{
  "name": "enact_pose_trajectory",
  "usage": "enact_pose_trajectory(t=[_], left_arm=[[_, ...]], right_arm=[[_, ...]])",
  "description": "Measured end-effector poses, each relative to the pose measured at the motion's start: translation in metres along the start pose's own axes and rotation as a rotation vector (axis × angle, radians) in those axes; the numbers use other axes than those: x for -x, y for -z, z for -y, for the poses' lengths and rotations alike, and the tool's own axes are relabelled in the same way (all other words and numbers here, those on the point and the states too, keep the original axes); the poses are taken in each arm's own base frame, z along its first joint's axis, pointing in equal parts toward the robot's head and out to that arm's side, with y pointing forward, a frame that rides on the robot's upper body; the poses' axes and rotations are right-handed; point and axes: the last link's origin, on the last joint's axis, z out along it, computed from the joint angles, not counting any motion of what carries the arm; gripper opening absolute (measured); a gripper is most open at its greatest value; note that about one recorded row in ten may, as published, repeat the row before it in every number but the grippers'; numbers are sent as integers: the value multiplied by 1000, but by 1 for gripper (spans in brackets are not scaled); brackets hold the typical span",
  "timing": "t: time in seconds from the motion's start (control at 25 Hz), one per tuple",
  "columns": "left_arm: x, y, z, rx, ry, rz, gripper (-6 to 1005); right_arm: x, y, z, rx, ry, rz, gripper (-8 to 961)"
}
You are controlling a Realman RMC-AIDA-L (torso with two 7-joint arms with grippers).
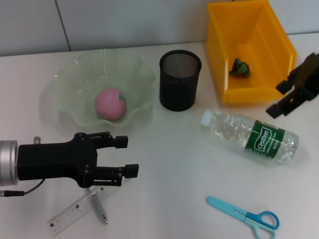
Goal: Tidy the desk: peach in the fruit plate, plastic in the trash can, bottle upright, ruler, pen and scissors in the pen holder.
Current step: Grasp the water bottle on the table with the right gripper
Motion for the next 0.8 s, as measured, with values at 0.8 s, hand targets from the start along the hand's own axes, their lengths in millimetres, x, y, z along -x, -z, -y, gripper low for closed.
enact_pose_trajectory(t=[0.8], left_arm=[[0,2,0,-3,-26,0,836]], right_arm=[[4,-62,3,-80,141,-219,798]])
